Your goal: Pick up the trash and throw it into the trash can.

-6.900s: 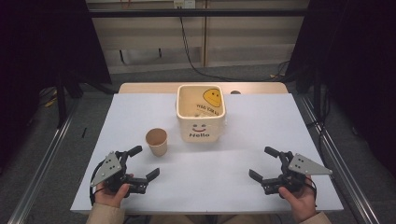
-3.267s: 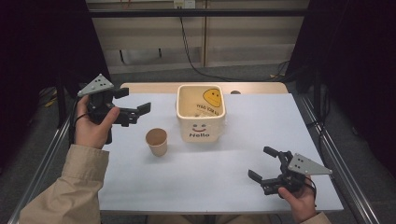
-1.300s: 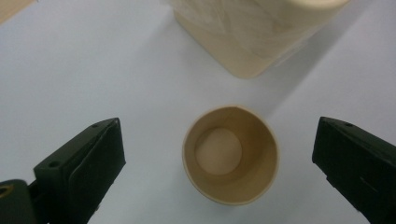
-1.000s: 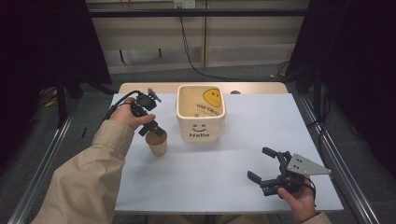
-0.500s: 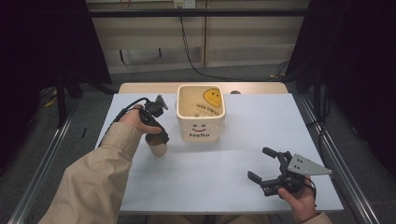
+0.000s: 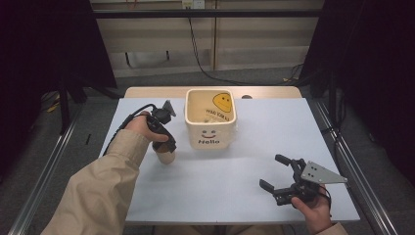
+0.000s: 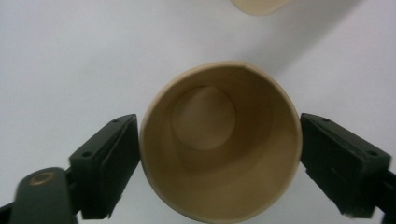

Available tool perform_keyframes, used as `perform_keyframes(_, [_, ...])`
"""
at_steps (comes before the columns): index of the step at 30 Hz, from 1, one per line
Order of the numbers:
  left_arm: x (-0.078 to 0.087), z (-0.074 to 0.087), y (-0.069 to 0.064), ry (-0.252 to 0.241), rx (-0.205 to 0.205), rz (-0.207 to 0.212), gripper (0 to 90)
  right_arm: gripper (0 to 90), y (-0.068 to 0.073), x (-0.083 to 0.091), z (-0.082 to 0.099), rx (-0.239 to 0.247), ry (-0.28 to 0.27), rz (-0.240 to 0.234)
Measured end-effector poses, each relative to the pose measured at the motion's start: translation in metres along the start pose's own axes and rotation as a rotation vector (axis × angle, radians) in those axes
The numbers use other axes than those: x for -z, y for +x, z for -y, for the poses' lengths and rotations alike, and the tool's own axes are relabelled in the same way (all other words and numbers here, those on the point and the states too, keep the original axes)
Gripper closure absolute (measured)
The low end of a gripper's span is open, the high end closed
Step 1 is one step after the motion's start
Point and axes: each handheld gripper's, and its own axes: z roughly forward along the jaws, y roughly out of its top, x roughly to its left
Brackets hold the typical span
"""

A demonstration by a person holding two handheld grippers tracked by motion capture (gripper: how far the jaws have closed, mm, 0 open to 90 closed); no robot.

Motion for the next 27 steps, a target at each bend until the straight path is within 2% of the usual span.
perform_keyframes(4, [-0.001, -0.001, -0.001, 0.011, 0.017, 0.0, 18.5, 1.3, 0.0, 0.0, 0.0, 0.0, 0.0, 0.0])
perform_keyframes(5, [-0.001, -0.001, -0.001, 0.018, 0.011, 0.0, 19.4, 1.3, 0.0, 0.0, 0.0, -0.001, -0.001, -0.001])
perform_keyframes(6, [-0.001, -0.001, -0.001, 0.018, 0.011, 0.0, 19.6, 1.3, 0.0, 0.0, 0.0, -0.001, -0.001, -0.001])
perform_keyframes(7, [-0.001, -0.001, -0.001, 0.01, 0.028, -0.003, 19.6, 1.4, 0.0, 0.0, 0.0, -0.003, 0.001, -0.002])
perform_keyframes(10, [0.001, 0.0, -0.001, 0.013, 0.024, -0.003, 19.7, 1.4, 0.0, 0.0, 0.0, -0.001, -0.001, -0.001])
perform_keyframes(11, [0.002, 0.0, -0.001, 0.0, 0.037, 0.012, 19.7, 1.4, 0.0, 0.0, 0.0, 0.001, -0.002, 0.0])
perform_keyframes(14, [0.01, 0.001, -0.001, -0.011, 0.035, 0.016, 19.6, 1.3, 0.0, 0.0, 0.0, -0.001, 0.0, 0.0])
perform_keyframes(15, [0.014, 0.002, 0.0, -0.009, 0.017, 0.017, 19.5, 1.4, 0.0, 0.0, 0.0, 0.0, 0.0, -0.001])
perform_keyframes(17, [0.017, 0.003, -0.001, -0.008, 0.02, 0.015, 19.5, 1.3, 0.0, 0.0, 0.0, -0.003, 0.002, -0.001])
perform_keyframes(18, [0.02, 0.003, 0.0, 0.004, 0.005, 0.017, 19.5, 1.4, 0.0, 0.0, 0.0, 0.001, 0.0, -0.001])
perform_keyframes(23, [0.04, 0.002, -0.004, 0.001, -0.005, 0.031, 19.5, 1.4, 0.0, 0.0, 0.0, 0.002, 0.0, 0.0])
perform_keyframes(27, [0.054, 0.0, -0.006, -0.005, -0.011, 0.018, 19.5, 1.4, 0.0, 0.0, 0.0, 0.002, 0.003, 0.004])
